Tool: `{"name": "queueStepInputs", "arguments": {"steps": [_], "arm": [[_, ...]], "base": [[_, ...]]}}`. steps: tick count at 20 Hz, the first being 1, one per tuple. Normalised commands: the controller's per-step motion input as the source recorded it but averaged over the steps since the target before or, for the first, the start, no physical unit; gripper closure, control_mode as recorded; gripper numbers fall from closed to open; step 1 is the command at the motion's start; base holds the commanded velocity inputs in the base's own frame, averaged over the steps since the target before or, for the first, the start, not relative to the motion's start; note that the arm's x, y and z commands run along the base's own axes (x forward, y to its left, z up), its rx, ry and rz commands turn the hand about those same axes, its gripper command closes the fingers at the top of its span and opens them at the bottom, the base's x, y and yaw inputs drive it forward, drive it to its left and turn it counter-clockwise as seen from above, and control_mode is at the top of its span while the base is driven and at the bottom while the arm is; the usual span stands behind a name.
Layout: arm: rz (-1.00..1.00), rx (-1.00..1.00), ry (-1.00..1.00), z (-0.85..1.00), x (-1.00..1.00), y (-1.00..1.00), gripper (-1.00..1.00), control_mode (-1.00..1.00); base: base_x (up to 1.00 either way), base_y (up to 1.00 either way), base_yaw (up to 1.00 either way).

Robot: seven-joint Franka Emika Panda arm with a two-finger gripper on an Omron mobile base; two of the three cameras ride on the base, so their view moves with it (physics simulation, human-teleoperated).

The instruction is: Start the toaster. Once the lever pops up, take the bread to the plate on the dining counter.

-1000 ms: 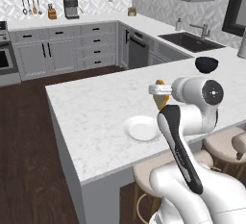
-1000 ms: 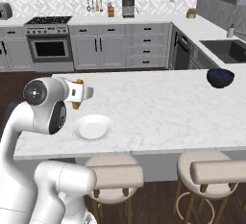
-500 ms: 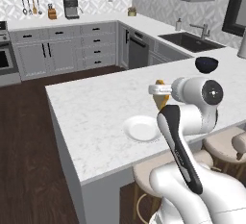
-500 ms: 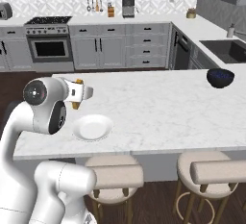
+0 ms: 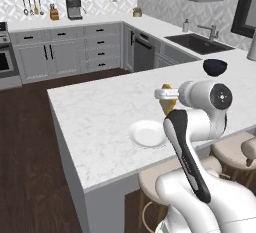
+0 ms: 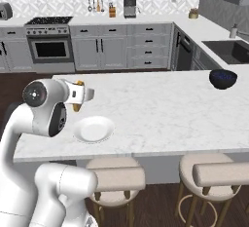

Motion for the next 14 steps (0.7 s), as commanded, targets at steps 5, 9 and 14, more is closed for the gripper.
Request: {"name": "queueStepInputs", "arguments": {"steps": [5, 9, 14], "arm": [[0.15, -0.04, 0.26, -0.43, 0.57, -0.49, 1.00, -1.00], [0.41, 0.04, 0.16, -0.36, 0.45, -0.46, 1.00, -1.00], [0.49, 0.15, 0.13, -0.65, 0.15, -0.22, 1.00, -1.00]], "base": [[0.00, 0.00, 0.00], [0.00, 0.00, 0.00], [0.00, 0.00, 0.00]]}}
